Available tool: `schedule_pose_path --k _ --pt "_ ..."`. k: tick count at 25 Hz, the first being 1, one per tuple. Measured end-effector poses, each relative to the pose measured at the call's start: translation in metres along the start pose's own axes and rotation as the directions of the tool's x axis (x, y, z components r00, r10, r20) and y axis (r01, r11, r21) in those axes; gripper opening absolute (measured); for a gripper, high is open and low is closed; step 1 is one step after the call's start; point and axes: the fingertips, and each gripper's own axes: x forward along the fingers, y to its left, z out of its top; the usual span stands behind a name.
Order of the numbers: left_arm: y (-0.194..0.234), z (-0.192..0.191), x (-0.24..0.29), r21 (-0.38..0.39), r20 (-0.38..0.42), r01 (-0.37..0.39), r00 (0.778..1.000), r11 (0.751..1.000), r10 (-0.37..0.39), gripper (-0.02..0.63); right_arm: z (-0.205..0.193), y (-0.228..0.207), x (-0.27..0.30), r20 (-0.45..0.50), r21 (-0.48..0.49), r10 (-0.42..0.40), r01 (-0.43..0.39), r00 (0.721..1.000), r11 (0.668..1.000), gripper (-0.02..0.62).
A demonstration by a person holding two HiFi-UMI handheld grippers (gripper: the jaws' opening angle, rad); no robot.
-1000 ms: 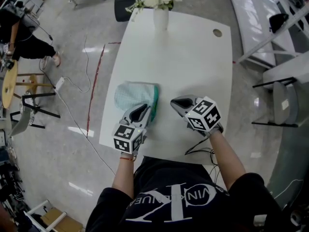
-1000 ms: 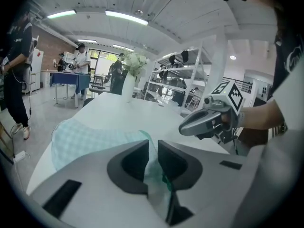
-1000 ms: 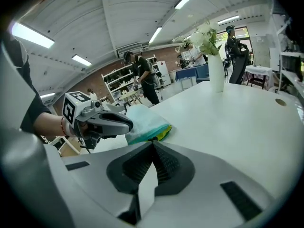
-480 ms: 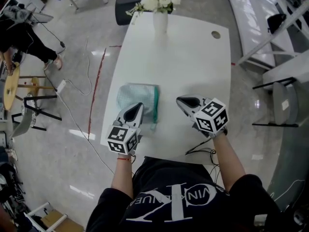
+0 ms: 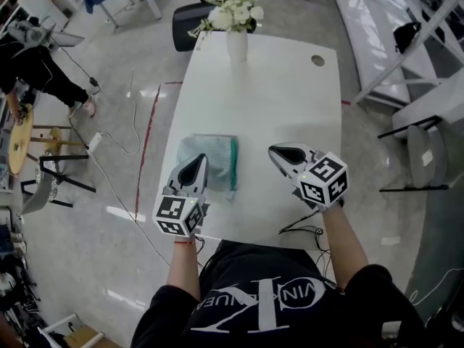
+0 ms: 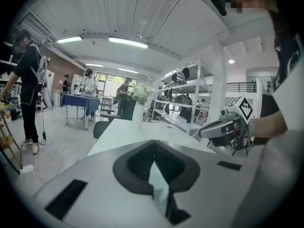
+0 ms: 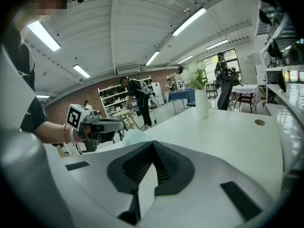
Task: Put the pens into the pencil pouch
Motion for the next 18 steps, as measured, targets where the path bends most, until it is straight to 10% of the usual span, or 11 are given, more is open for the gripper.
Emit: schedule_pose_path --k 18 --pt "0.005 0.062 -0.023 0.005 0.17 -0.051 0.984 0.999 0.049 0.003 0.061 -0.003 -0.049 0.227 -0.04 -0.1 0.112 0.969 0.993 0.009"
